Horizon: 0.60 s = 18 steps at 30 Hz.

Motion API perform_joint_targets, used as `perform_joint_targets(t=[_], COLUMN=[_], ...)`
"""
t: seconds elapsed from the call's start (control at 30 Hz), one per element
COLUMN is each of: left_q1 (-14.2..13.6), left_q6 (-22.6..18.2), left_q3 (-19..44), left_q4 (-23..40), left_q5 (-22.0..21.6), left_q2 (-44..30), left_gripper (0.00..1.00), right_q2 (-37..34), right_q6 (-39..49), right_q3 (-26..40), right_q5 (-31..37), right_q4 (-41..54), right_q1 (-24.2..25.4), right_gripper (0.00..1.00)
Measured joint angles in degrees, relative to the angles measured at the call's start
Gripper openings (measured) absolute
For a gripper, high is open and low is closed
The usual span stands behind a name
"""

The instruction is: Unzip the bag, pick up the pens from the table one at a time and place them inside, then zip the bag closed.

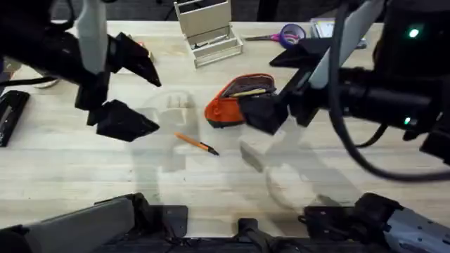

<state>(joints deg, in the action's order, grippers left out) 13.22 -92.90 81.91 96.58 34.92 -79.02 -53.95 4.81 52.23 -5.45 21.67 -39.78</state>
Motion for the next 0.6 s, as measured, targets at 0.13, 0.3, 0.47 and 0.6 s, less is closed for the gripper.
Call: perform_joint_targets(t=[0.13,0.3,0.47,0.6], left_q1=[2.6,5.1,8.5,11.1], left_q6=[-4.4,-8.5,-12.4,-14.1], left_q3=[0.0,0.0,0.0,0.0], left_q4=[0.3,0.3,0.5,0.5], left_q5=[0.0,0.0,0.1,0.1], left_q2=[0.0,0.0,0.0,0.0], left_gripper=[0.995,0.994,0.994,0.995], right_q2=[0.0,-0.1,-0.9,-3.1], right_q6=[-0.4,-0.5,-0.5,-0.6], right_q3=[0.0,0.0,0.0,0.0], right_q5=[-0.2,-0.2,-0.2,-0.2], right_q4=[0.3,0.3,2.2,2.6], right_q1=[-4.9,-11.6,-16.0,-16.7], right_gripper=[0.998,0.998,0.998,0.998])
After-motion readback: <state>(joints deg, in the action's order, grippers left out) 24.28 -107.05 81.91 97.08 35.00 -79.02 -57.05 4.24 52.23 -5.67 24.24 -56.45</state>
